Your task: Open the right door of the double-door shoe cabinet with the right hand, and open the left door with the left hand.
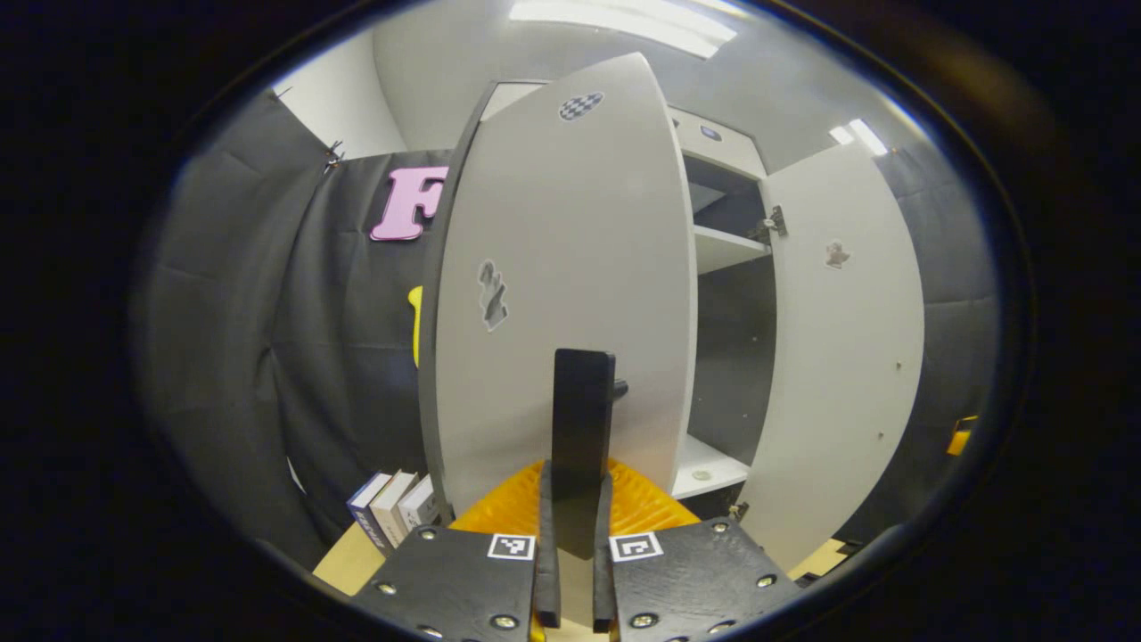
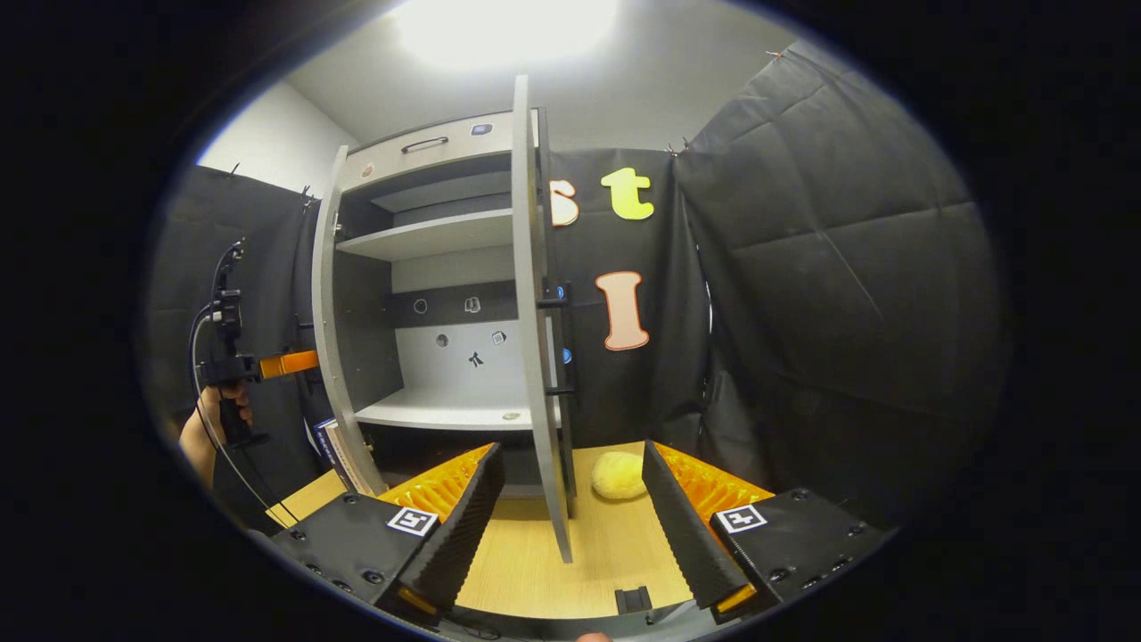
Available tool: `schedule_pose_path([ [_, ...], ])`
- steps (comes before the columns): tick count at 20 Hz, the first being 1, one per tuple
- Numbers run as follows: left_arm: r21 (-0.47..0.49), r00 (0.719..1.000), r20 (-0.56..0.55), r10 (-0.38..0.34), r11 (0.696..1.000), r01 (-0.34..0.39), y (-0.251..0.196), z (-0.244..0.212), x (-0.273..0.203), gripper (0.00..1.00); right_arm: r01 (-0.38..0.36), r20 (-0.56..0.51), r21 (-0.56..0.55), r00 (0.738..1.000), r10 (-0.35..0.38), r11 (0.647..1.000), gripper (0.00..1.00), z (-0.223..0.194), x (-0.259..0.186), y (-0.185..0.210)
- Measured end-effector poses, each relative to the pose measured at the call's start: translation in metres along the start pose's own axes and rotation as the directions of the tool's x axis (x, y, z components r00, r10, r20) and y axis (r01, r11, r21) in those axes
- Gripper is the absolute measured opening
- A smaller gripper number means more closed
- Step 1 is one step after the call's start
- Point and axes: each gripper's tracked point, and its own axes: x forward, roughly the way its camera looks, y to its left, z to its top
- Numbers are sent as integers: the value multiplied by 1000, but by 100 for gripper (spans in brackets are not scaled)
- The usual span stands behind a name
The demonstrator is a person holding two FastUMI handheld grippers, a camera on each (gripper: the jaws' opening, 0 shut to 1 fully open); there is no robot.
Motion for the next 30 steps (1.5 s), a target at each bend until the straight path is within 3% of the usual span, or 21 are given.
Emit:
schedule_pose_path([
  [1,-3,1000,2,-1,1000,1,3,2,-4,16,-2,1,-3,1000,3,1000,92,0,-1,4],
  [3,-1,1000,6,0,1000,0,11,2,-12,16,-7,2,-6,1000,7,1000,97,0,-3,13],
  [9,35,1000,15,13,999,-13,38,4,-33,14,-18,-9,-5,1000,18,1000,97,-9,-8,38],
  [10,51,1000,16,15,999,-15,43,4,-35,15,-23,-7,-5,1000,23,1000,92,-7,-5,42],
  [18,78,997,2,82,994,-82,97,-3,-53,16,-39,-7,-8,999,39,999,97,-15,-16,75],
  [20,114,990,15,139,984,-140,121,-3,-56,14,-45,-8,0,999,45,999,97,-16,-18,83],
  [21,134,982,28,185,973,-187,137,1,-62,4,-49,-11,0,999,49,999,97,-16,-18,87],
  [22,125,980,30,197,972,-200,150,2,-67,0,-54,-14,-2,998,54,999,97,-18,-19,91],
  [24,6,990,19,141,990,-142,143,-3,-65,0,-64,-22,-15,998,63,998,97,-21,-18,98],
  [28,34,989,20,147,988,-148,142,-9,-75,4,-58,6,-27,998,58,998,97,-14,-27,108],
  [29,38,988,19,152,988,-153,139,-10,-78,4,-56,13,-29,998,57,998,92,-12,-30,109],
  [30,42,988,22,153,987,-154,137,-11,-87,4,-54,22,-30,998,55,998,97,-11,-31,109],
])
